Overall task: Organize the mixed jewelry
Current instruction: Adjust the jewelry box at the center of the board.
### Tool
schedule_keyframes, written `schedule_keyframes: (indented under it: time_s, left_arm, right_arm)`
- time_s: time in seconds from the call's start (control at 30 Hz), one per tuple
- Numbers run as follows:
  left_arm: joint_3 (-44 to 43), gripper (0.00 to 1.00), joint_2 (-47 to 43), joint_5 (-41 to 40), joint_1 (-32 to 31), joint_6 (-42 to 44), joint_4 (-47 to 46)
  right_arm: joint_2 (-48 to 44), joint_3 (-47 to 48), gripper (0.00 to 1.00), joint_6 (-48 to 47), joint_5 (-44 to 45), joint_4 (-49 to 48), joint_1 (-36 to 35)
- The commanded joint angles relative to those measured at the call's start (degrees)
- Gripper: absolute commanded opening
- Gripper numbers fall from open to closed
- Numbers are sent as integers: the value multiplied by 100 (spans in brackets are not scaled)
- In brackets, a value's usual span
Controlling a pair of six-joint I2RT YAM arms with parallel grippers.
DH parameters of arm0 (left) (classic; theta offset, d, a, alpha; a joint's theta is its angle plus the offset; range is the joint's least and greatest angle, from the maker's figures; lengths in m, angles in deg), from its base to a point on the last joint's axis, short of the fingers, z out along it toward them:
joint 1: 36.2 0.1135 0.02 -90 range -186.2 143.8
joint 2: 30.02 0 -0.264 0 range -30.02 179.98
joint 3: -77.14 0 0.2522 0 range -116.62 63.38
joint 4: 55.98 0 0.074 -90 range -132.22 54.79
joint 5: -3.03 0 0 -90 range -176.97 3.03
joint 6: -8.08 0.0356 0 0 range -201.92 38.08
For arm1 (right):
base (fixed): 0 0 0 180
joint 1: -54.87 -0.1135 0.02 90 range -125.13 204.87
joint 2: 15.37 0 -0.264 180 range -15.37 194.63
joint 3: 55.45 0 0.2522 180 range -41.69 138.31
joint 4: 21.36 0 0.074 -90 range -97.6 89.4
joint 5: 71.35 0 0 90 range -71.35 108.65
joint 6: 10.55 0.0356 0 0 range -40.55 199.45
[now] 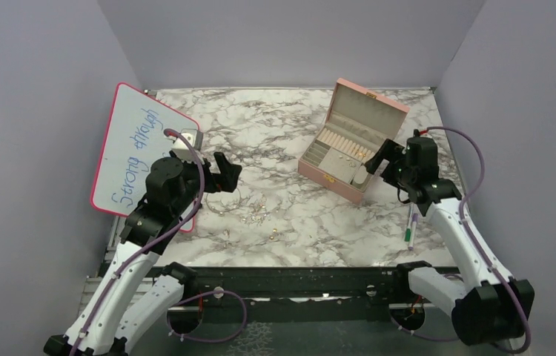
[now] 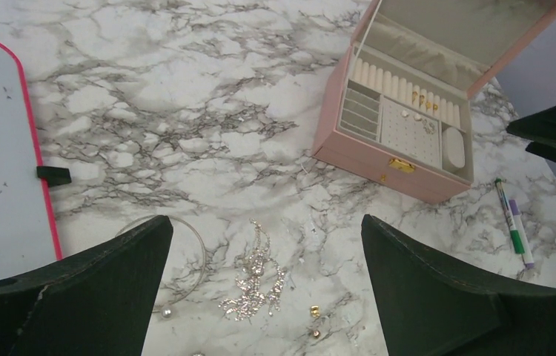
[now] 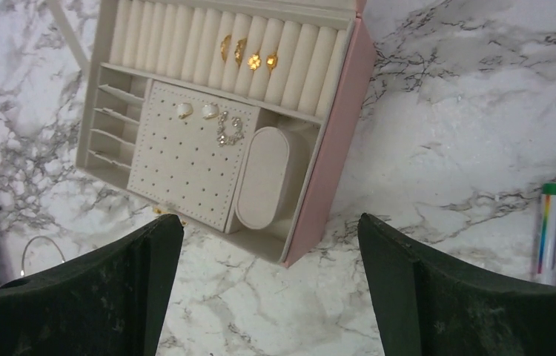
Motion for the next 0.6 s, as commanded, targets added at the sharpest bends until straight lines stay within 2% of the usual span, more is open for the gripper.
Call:
schedule_keyframes:
  time_s: [0.0, 0.13, 0.23, 0.33, 0.47, 0.57]
  left_arm:
    - [243, 99, 155, 375, -18, -259, -739]
    - [294, 99, 393, 504, -18, -303, -952]
    - [302, 99, 568, 509, -19, -323, -1025]
    - [324, 99, 701, 502, -18, -327, -1109]
    - [362, 99, 837, 507, -18, -332, -1247]
    - [365, 99, 921, 555, -18, -340, -1348]
  right_arm:
    - [770, -64, 91, 404, -220, -910, 38]
    - [1537, 45, 82, 584, 172, -1286, 41]
    - [1990, 194, 63, 720, 553, -1268, 41]
    - [2223, 234, 51, 765, 820, -1153, 41]
    - [2095, 62, 44, 724, 1016, -1253, 37]
    - [1949, -7, 45, 699, 1128, -1309, 41]
